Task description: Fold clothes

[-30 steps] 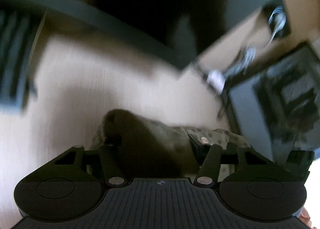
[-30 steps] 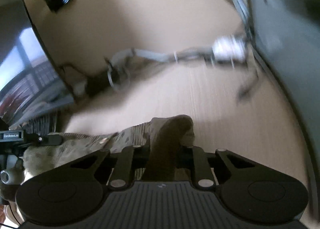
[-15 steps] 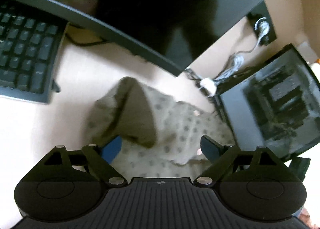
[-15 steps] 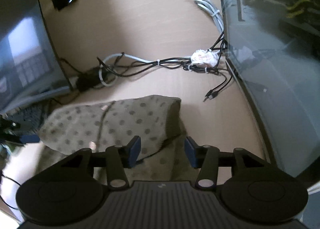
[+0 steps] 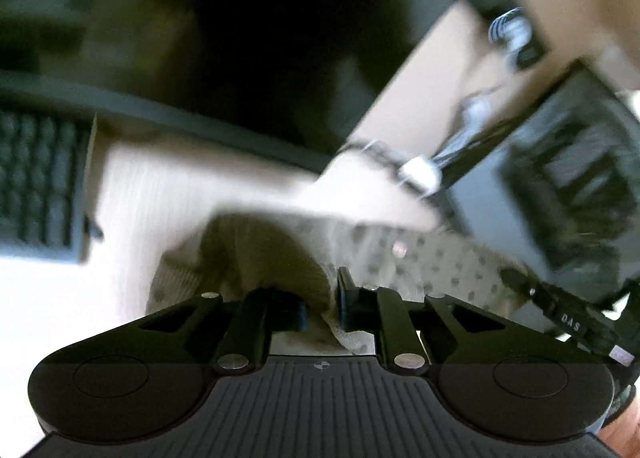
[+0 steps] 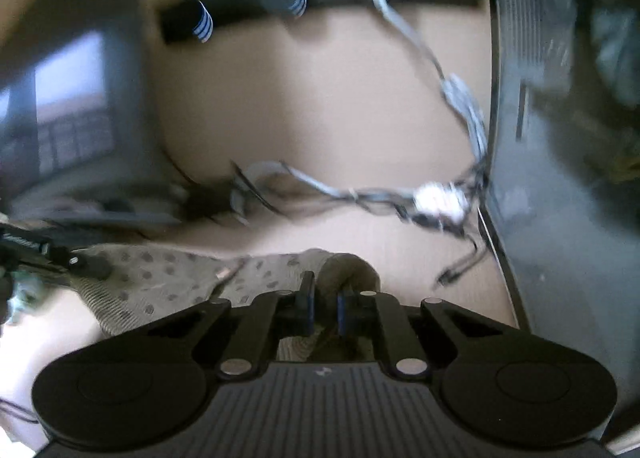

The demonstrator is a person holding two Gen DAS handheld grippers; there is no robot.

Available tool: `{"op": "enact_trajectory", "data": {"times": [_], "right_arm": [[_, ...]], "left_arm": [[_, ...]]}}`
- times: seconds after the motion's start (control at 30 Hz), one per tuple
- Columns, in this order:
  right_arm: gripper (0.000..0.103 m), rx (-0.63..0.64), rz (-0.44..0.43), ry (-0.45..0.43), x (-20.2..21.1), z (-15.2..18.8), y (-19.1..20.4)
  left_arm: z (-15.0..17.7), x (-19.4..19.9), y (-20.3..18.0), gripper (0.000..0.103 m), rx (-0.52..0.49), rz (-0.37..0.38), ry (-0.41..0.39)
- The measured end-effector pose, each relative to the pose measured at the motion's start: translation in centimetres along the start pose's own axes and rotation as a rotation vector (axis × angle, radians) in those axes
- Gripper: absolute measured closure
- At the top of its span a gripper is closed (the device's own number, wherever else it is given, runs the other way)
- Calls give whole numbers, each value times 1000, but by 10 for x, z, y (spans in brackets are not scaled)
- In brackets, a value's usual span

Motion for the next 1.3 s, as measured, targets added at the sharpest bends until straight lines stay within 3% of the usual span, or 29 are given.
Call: {"op": "enact_trajectory", "data": {"times": [0.1,0.23,0.3,0.37,0.43,0.5,0.6,0.67,0.77,0.83,0.93,1.0,1.07,1.13,1.3], "right_arm": [[94,-23,-15,18,39,12,-3],[89,-88,45,182,38,82,-19],[85,-106,132,274,29,118,-30],[83,-111,217,294,32,129,-39],[71,-128,254,249,44,120,-38],[48,-108,269,165,55,99,-27],[33,-37,253,68,52,69,4],[20,-17,201,22,33,55,24],[15,-76,90,31,-6,49,42],[14,-130,33,102,-35,63,44],[12,-193,4,217,-64,98,31],[9,-223,-33,266,-72,119,22],[9,-194,-91,258,-69,119,21],[7,-157,-93,255,-60,113,20],[0,64,-104,144,-23,101,26]], "left_arm": [[18,38,-11,87,-46,49,-2],[94,29,4,82,-35,61,185],[129,15,25,76,-19,3,292],[143,17,39,67,-17,-13,335],[128,29,35,53,-40,33,288],[112,42,28,49,-66,84,233],[88,52,10,39,-97,186,142],[80,40,-3,25,-111,232,110],[87,9,-13,21,-83,241,146],[99,-10,-10,20,-16,200,210],[113,-9,-2,13,45,154,207],[115,3,7,10,105,112,157],[114,14,18,10,182,57,93],[107,28,11,10,232,60,22],[85,38,-41,9,158,36,-147]]}}
Point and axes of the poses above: each gripper's, at about its wrist camera, not at the fingertips, and x roughly against the way its jaws point, y to its left, z to its underside, the point moved 10 cm from there along -x, roughly the way its jaws point, and after that the axes turned 2 degrees about -x, right-handed, at the moved point
